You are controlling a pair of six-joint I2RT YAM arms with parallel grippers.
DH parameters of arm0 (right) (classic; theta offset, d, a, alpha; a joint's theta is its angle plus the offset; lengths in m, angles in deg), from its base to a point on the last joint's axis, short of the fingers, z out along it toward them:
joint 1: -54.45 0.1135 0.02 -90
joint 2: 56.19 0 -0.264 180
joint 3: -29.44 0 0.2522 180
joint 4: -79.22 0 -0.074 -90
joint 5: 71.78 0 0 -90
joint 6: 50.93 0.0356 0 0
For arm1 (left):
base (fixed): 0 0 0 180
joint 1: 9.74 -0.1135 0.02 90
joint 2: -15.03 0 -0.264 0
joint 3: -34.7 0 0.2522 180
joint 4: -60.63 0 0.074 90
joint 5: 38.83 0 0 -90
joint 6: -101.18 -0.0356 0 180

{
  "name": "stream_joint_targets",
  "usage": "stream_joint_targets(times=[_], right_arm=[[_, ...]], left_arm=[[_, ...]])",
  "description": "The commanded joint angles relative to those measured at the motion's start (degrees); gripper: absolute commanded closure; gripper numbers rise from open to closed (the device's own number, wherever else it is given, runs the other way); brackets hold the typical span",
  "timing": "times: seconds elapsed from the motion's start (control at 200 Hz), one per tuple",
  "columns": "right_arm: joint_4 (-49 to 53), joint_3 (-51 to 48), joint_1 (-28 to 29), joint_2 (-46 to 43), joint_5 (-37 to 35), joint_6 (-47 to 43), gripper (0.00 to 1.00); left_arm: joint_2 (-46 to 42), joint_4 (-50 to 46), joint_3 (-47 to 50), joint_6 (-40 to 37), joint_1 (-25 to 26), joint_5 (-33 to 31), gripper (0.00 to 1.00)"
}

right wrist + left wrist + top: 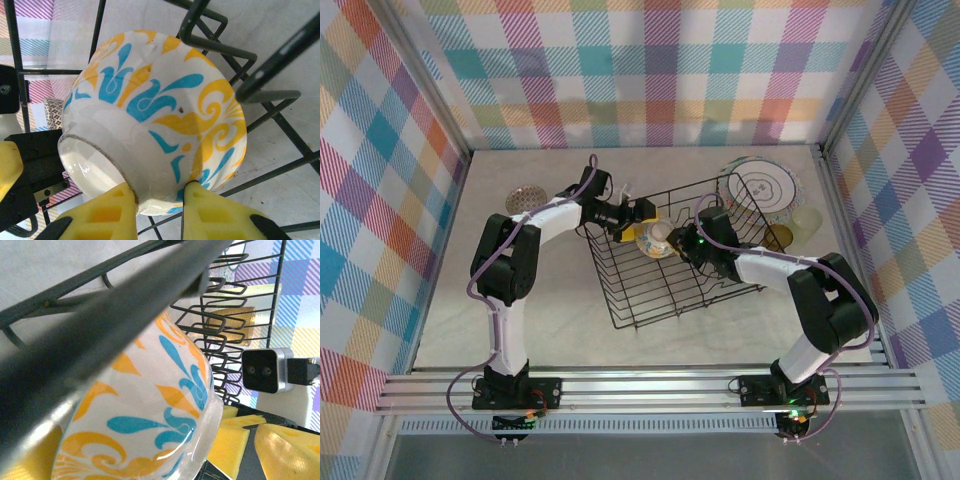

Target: Unload the mixed dishes from the dish rack

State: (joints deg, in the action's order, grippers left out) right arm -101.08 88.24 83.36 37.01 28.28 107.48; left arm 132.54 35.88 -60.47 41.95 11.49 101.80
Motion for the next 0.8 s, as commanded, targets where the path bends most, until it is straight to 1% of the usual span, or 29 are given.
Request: stream_joint_targets(times=[0.0, 0.12, 0.345, 0.405, 0.655, 0.795], right_arm=[[13.69, -4.57, -0.97, 6.09, -3.43, 0.55, 0.85], [13.64, -4.09, -1.22, 6.11, -2.91, 0.33, 0.85], [14.19, -2.72, -1.48, 6.22, -2.11, -0.37, 0.84], [14.33, -2.52, -1.65, 6.07, -1.9, -0.48, 0.84], [15.15, -1.43, -2.28, 5.57, -1.04, -1.24, 0.84], [15.47, -1.26, -2.6, 5.01, -0.75, -1.66, 0.83]], left_arm=[[-1.8, 4.48, 2.67, 3.32, 0.04, 2.97, 0.05], [-3.39, 8.5, 4.92, 6.55, 0.04, 3.51, 0.12], [-5.77, 16.8, 8.35, 13.15, -0.05, 4.47, 0.28], [-6.44, 17.53, 8.82, 13.74, -0.05, 4.52, 0.31], [-8.17, 20.15, 10.77, 15.58, -0.05, 5.13, 0.51], [-8.89, 22.32, 12.62, 16.36, -0.05, 5.73, 0.59]])
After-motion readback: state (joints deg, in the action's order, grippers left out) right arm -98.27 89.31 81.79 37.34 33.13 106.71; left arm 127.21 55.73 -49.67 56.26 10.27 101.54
